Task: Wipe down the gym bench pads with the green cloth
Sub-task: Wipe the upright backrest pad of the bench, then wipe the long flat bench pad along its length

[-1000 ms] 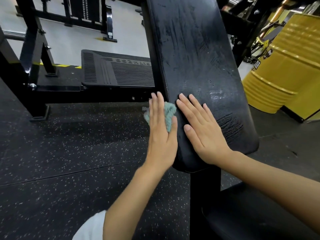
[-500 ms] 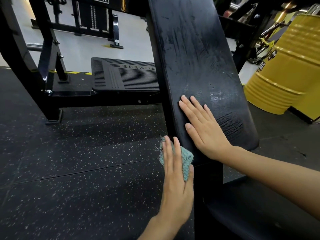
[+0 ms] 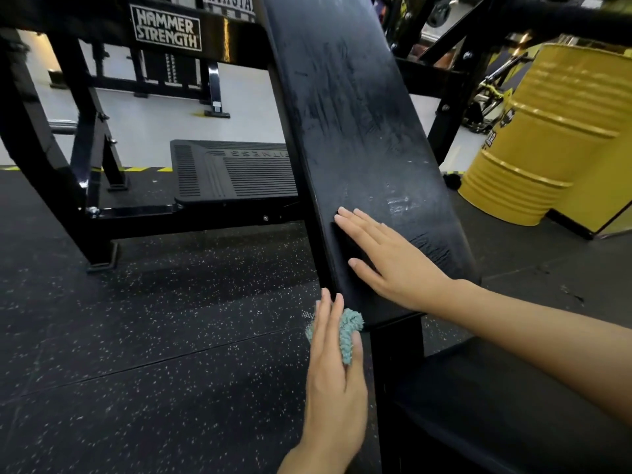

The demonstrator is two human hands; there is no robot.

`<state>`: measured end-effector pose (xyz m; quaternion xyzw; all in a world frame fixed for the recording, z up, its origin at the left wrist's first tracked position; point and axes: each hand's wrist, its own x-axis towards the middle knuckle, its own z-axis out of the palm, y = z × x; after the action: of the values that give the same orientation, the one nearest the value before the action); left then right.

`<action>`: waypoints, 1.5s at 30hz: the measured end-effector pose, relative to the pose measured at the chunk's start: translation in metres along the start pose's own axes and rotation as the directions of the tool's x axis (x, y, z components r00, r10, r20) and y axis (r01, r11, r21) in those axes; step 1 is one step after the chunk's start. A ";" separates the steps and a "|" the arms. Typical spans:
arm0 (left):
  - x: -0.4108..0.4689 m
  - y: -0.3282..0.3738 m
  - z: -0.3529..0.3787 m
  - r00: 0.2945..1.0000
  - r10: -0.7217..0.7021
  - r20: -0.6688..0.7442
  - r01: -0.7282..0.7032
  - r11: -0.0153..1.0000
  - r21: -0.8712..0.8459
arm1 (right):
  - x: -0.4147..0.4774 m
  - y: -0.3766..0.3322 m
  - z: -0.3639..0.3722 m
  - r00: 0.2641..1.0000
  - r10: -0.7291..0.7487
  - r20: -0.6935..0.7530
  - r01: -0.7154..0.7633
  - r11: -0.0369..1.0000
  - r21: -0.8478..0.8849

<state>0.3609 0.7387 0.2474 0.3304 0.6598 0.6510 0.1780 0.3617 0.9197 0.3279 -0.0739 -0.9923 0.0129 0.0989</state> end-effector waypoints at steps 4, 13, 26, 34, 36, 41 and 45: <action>0.029 0.013 -0.015 0.985 0.102 -0.142 -0.097 0.994 0.042 | -0.002 -0.005 -0.013 0.999 -0.044 -0.026 0.045 0.998 0.040; 0.114 0.084 -0.040 0.977 0.113 -0.183 -0.099 0.992 0.080 | 0.017 -0.017 -0.073 0.951 0.193 -0.240 -0.111 0.942 0.318; 0.137 0.271 -0.013 0.972 0.149 0.181 -0.190 0.952 0.239 | -0.002 -0.026 -0.249 0.836 0.548 0.011 -0.372 0.551 0.747; 0.154 0.422 -0.015 0.881 0.103 0.462 -0.220 0.954 0.206 | -0.036 -0.011 -0.425 0.783 0.622 0.008 -0.412 0.509 0.756; 0.155 0.460 -0.016 0.883 0.119 0.453 -0.222 0.958 0.182 | -0.048 -0.012 -0.470 0.757 0.653 0.001 -0.436 0.504 0.745; 0.131 0.555 -0.012 0.854 0.064 0.516 -0.121 0.990 0.078 | -0.098 -0.042 -0.579 0.705 0.709 -0.020 -0.461 0.480 0.746; 0.088 0.606 0.011 0.759 -0.105 0.643 0.139 0.990 -0.003 | -0.159 -0.080 -0.634 0.613 0.783 -0.103 -0.491 0.480 0.727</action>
<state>0.4287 0.7653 0.8555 0.4845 0.5631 0.5026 0.4423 0.6299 0.8243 0.9219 -0.4107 -0.7718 0.3671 0.3177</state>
